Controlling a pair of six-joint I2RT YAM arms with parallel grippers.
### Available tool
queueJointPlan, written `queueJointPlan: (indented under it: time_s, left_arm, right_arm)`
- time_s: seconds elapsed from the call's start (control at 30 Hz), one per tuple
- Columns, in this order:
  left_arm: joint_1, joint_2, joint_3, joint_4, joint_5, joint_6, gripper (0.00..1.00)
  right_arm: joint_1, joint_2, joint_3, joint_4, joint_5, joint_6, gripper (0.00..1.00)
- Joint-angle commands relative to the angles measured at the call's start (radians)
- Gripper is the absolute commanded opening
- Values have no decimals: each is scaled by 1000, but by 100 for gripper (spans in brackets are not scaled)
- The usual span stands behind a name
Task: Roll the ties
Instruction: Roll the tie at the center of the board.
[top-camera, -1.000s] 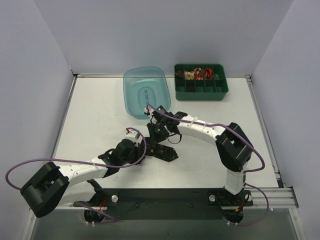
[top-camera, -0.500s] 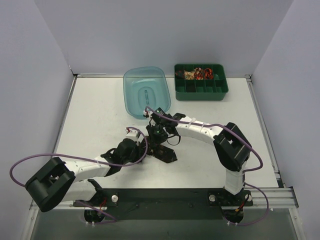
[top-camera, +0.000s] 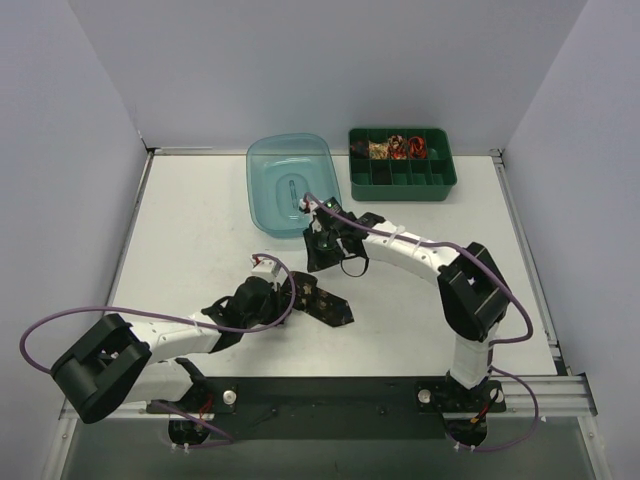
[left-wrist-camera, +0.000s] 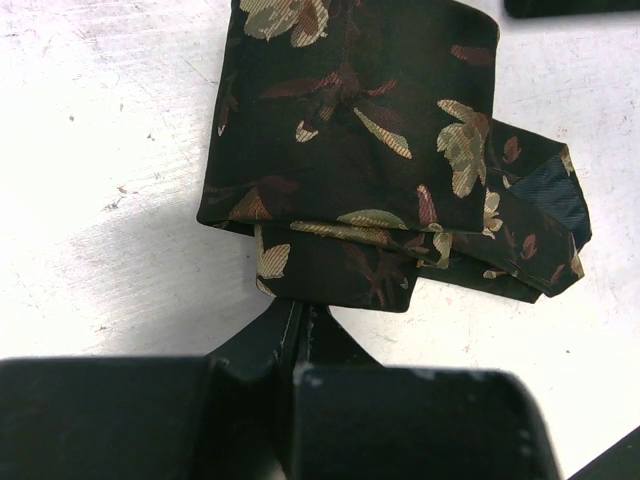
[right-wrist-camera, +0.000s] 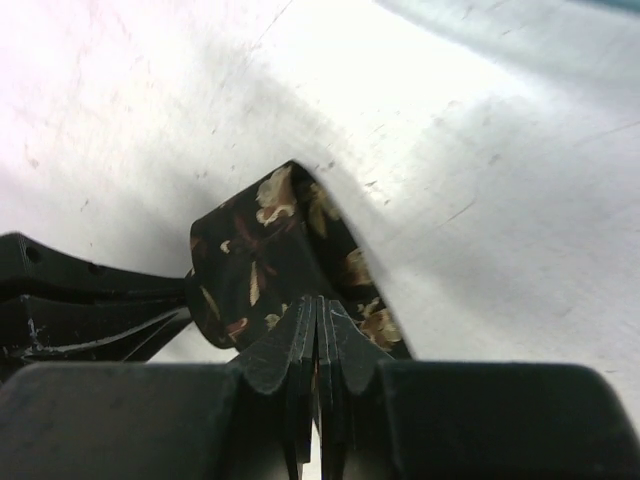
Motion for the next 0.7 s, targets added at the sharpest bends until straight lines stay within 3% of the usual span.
queueJointPlan:
  time_s: [0.0,0.27,0.67]
  left_arm:
    - [8,-1,30,37,-13,5,0]
    - [8,6,50,31,-7,11,0]
    - [8,42,73,35,-7,13,0]
  right_arm:
    - [-34,-38,48,22,40,17,1]
    - [-31,111,135,-44,58,29,1]
    - [26,122,129,-92,67,23,1]
